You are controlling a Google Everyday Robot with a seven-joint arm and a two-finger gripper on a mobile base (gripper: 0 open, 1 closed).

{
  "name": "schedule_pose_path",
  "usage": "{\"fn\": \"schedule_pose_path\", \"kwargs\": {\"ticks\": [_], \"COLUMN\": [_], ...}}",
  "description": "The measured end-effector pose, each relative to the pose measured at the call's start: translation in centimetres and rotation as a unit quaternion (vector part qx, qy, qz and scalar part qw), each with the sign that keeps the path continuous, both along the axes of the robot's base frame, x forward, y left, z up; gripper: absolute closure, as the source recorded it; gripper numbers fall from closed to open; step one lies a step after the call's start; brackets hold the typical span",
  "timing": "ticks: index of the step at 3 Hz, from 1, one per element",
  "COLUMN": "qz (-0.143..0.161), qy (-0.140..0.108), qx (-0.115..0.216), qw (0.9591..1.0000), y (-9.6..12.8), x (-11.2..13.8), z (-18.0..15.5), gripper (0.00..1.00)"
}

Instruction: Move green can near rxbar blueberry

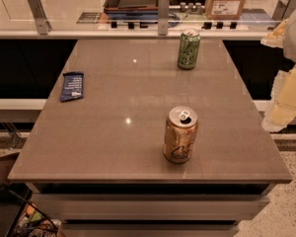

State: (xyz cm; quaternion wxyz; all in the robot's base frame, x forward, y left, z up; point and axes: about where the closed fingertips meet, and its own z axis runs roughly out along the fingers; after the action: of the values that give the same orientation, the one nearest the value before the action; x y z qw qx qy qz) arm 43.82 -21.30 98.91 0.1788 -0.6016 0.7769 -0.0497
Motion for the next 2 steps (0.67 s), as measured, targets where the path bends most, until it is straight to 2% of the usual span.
{"fn": "schedule_pose_path", "kwargs": {"ticks": [1, 2], "qz": [0.000, -0.009], "qy": [0.000, -0.014], "qx": [0.000, 0.016], "qw": [1.0000, 0.9997], "y": [0.00, -0.18], "x": [0.00, 0.55], "z": [0.01, 0.21], "gripper": [0.00, 0.00]}}
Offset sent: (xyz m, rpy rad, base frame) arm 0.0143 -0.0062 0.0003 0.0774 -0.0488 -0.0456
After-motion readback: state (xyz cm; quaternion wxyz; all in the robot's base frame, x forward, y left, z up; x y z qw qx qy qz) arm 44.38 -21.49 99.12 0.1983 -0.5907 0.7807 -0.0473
